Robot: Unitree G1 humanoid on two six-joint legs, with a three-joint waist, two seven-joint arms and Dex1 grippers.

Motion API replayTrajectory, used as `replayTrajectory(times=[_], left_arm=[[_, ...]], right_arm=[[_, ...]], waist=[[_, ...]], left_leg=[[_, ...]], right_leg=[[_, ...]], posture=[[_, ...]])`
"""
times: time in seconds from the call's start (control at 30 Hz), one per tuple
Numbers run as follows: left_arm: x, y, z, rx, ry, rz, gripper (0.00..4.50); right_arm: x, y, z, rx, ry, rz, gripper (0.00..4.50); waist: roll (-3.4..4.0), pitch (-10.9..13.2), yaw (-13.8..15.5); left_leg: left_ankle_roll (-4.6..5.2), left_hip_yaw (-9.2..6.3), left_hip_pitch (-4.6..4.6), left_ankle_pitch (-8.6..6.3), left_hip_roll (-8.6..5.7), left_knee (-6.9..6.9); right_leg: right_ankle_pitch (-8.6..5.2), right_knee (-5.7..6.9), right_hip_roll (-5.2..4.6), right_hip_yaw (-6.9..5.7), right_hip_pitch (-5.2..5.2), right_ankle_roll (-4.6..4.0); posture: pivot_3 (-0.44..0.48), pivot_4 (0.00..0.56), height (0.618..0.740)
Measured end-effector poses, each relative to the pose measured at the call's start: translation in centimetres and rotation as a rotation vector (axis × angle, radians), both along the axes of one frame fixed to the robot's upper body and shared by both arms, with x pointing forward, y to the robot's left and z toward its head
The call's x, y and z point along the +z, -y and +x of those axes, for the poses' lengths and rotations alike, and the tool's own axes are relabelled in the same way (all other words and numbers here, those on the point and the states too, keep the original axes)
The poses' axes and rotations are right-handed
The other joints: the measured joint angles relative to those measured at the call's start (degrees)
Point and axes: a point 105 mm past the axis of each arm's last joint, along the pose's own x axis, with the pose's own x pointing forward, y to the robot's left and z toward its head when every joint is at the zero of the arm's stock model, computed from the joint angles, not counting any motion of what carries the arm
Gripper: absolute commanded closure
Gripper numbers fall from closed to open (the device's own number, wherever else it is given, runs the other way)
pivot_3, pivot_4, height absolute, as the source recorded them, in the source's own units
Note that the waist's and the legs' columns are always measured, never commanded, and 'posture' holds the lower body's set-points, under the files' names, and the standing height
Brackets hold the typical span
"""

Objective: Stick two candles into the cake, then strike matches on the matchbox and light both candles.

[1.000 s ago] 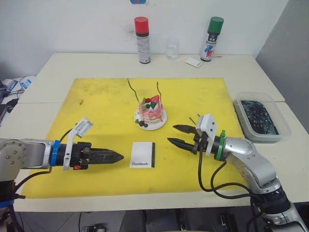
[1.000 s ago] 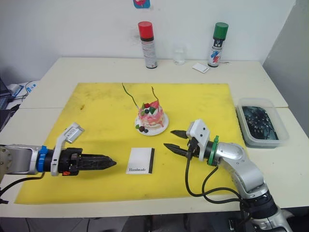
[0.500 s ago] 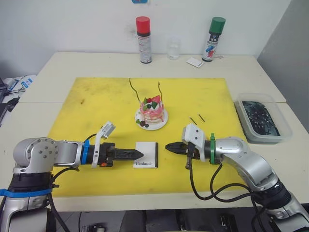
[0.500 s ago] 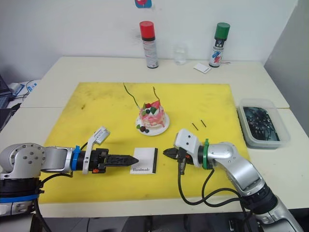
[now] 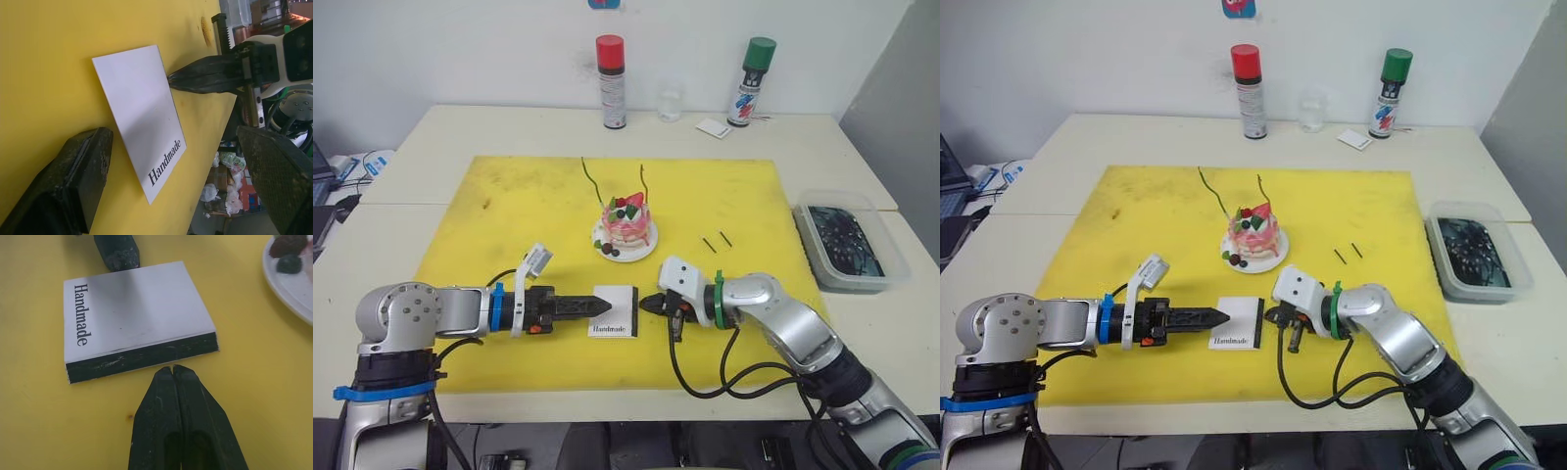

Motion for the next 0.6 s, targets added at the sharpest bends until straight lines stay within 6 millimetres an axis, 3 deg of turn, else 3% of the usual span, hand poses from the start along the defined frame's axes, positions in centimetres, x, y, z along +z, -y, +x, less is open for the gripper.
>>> replayTrajectory(times=[0.6], left_arm=[[-0.5, 0.5, -0.1, 0.018, 0.015, 0.012, 0.0]], right_arm=[[0.1, -2.1, -0.7, 0.042, -0.025, 0.038, 4.49]], waist=[[-0.01, -0.03, 0.02]], left_leg=[[-0.11, 0.0, 0.08, 0.06, -0.06, 0.0]], right_leg=[[0.05, -0.01, -0.05, 0.02, 0.06, 0.1]], posture=[[0.0, 0.15, 0.74]])
